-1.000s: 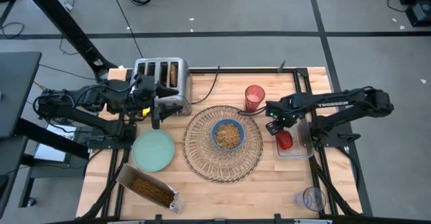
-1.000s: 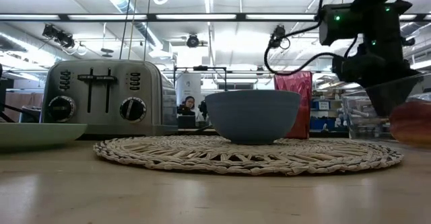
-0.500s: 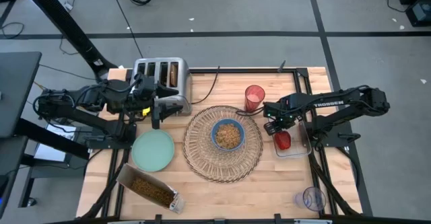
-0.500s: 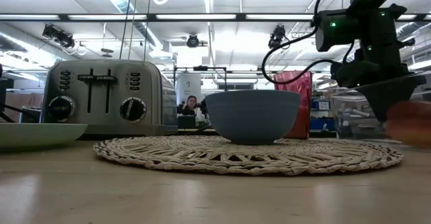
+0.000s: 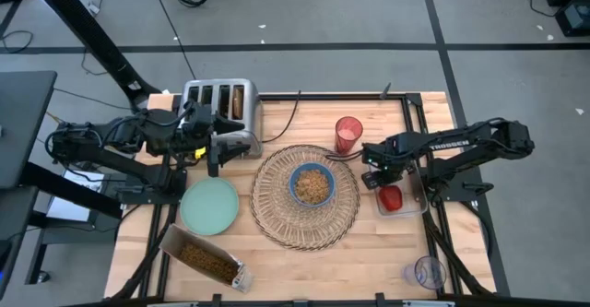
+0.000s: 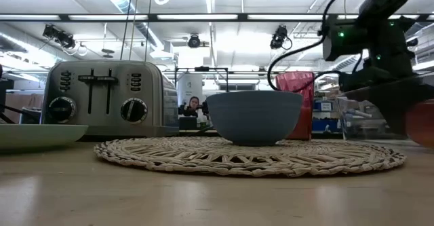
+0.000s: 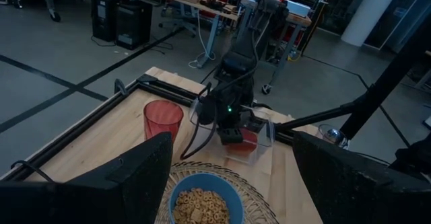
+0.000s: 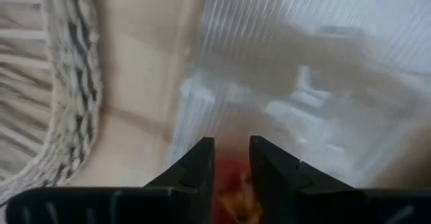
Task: Arrange a breakfast setting
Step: Put the red apple to the top left of the blue bowl
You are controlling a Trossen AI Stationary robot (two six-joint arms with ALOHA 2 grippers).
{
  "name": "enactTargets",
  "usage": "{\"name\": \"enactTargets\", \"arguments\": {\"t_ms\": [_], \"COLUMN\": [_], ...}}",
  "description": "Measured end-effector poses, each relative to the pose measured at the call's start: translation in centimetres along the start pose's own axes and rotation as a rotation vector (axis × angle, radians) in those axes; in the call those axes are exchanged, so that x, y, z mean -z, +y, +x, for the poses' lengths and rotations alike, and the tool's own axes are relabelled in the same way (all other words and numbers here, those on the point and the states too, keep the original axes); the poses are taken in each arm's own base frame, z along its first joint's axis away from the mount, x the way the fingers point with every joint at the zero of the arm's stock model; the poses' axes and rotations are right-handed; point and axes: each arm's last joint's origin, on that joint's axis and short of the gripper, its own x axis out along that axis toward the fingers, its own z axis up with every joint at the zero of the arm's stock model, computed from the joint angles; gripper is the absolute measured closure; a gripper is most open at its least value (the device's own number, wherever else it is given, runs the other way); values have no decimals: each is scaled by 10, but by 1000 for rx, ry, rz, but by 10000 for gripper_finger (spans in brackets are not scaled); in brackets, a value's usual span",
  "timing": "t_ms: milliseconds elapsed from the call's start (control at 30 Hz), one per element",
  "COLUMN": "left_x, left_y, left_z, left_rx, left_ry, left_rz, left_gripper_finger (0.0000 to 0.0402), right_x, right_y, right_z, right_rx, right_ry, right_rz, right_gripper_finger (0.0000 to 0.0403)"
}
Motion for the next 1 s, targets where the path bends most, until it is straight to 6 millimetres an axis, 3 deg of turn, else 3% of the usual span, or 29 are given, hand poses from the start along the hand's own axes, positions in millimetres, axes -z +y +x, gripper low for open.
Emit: {"name": "enactTargets", "arguments": {"t_ms": [267,500,700,1000], "left_x": [0,0,0,0], "left_y": [0,0,0,0], "left_z": [0,0,0,0], "left_rx": [0,0,0,0], "left_ry": [0,0,-1,-2], "left_rz": [1,1,0,-1], "left_gripper_finger": [88,88,88,88], "right_x": [3,8,11,9], "right_y": [-2,-6,-10,-11], "right_z": [-11,-25,-29,-23], "right_rx": [-34,-55,-64,23], "right_ry": [-41,-81,-88,-86], "right_rz": [4,-1,30,135], "right_gripper_finger": [340,396,376,299]}}
